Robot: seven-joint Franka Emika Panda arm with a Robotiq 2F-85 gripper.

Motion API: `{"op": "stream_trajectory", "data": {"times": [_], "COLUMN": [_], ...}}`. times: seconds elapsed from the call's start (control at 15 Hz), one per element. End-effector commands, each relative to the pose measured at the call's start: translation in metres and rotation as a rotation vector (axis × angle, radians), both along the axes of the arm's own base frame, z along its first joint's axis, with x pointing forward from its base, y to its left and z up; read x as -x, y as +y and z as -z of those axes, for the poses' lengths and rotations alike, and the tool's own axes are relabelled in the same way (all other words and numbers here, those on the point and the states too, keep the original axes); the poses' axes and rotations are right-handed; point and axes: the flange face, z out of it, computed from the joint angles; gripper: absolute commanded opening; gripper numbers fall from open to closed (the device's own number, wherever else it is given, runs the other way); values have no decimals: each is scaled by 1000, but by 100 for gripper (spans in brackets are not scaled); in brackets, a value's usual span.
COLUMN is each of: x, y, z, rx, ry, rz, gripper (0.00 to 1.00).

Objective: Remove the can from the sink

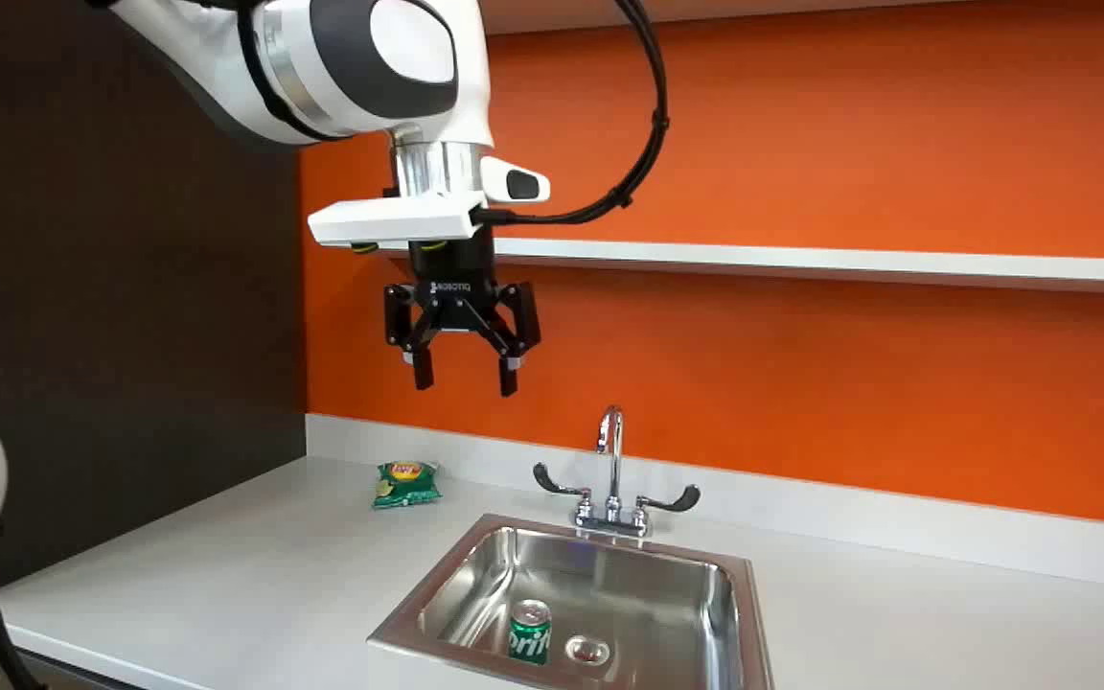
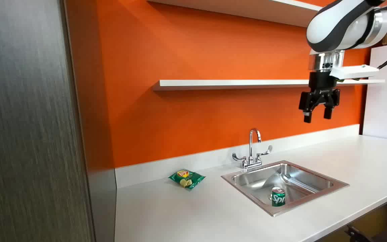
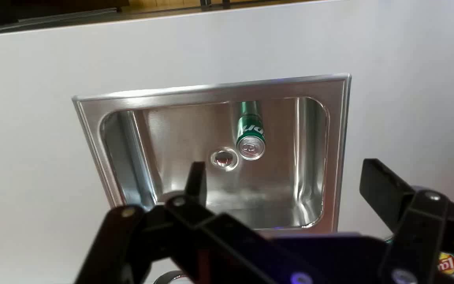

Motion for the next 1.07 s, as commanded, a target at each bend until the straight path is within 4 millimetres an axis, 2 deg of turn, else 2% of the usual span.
{"op": "stream_trajectory", "data": {"times": [0.0, 0.13, 0.4, 0.67, 1.0], "x": [0, -4, -27, -56, -86], "y": [0, -2, -17, -29, -38], "z": [-1, 4, 38, 90, 165], "rx": [-1, -7, -14, -2, 0], "ry": [1, 1, -25, -53, -57], "rz": [0, 10, 65, 93, 160], "gripper": [100, 100, 100, 100, 100]}}
